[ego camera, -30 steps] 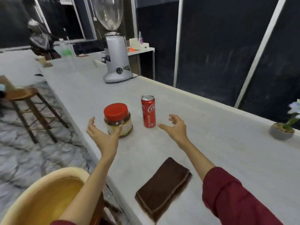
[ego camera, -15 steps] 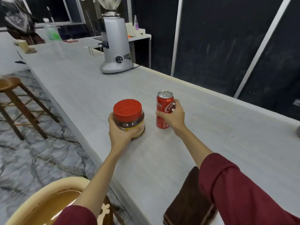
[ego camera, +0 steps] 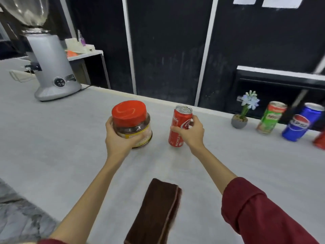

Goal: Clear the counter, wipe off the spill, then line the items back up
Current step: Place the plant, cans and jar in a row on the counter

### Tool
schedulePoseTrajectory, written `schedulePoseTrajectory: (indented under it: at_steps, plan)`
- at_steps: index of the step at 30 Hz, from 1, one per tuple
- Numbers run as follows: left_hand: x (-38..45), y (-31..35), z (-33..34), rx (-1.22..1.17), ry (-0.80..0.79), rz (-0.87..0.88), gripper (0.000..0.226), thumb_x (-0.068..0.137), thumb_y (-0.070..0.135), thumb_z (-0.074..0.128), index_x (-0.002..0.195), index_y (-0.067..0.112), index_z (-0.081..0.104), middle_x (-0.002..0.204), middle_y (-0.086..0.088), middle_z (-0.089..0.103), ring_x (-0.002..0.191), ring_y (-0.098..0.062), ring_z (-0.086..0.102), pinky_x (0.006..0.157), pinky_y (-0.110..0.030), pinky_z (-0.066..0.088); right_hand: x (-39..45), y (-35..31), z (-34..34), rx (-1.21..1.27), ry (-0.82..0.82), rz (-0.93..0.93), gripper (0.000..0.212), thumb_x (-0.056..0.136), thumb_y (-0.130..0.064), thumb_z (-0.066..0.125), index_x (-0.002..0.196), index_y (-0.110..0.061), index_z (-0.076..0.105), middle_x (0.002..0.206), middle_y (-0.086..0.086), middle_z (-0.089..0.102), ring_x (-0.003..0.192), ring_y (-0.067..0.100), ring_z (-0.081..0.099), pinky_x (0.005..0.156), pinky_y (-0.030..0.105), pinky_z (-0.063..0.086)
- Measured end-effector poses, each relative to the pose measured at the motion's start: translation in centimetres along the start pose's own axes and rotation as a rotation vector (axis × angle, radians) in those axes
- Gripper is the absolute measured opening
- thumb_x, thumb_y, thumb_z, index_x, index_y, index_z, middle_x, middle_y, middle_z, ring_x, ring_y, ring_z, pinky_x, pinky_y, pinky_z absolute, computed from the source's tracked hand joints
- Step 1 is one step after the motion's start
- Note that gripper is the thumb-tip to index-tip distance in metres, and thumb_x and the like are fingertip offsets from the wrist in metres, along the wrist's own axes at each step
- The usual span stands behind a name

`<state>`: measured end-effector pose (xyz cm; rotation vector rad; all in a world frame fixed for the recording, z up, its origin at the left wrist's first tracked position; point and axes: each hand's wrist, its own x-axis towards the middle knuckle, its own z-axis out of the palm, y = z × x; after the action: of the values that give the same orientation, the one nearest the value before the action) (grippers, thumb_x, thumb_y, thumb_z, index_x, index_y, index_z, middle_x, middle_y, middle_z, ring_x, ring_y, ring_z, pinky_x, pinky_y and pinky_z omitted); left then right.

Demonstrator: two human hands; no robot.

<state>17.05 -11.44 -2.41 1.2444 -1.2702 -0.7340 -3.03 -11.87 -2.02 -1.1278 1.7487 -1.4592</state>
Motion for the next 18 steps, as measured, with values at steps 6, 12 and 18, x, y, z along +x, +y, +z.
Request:
schedulePoseTrajectory:
  at_steps: [6,12,18]
  plan:
    - [-4.6,6.1,13.5,-0.077,-0.241,0.105,0.102,0.054,0.02,0.088,0.137,0.026,0.03,0.129,0.009,0.047,0.111,-0.01,0.049,0.088,-0.026,0.046,1.5,2.6,-16.9,-0.021,0.203,0.01,0.07,0.063,-0.022,0.082,0.124,-0.018,0.048,0.124,0.004,0.059,0.115,0.022,0.054,0.1,0.049,0.044]
    - [-12.7,11.1,29.1,-0.146,-0.393,0.113,0.104,0.049,0.026,0.09,0.135,0.028,0.032,0.124,0.01,0.049,0.107,-0.01,0.051,0.086,-0.027,0.047,2.5,6.5,-35.0,-0.08,0.366,0.012,0.071,0.063,-0.023,0.082,0.124,-0.019,0.048,0.123,0.004,0.06,0.112,0.022,0.056,0.099,0.048,0.045]
    - [-20.1,14.7,43.2,-0.203,-0.489,0.089,0.103,0.05,0.022,0.09,0.135,0.024,0.032,0.12,0.011,0.049,0.107,-0.007,0.051,0.087,-0.026,0.047,3.4,10.1,-49.8,-0.141,0.48,0.07,0.069,0.068,-0.023,0.08,0.128,-0.015,0.046,0.128,0.007,0.057,0.118,0.026,0.054,0.101,0.047,0.044]
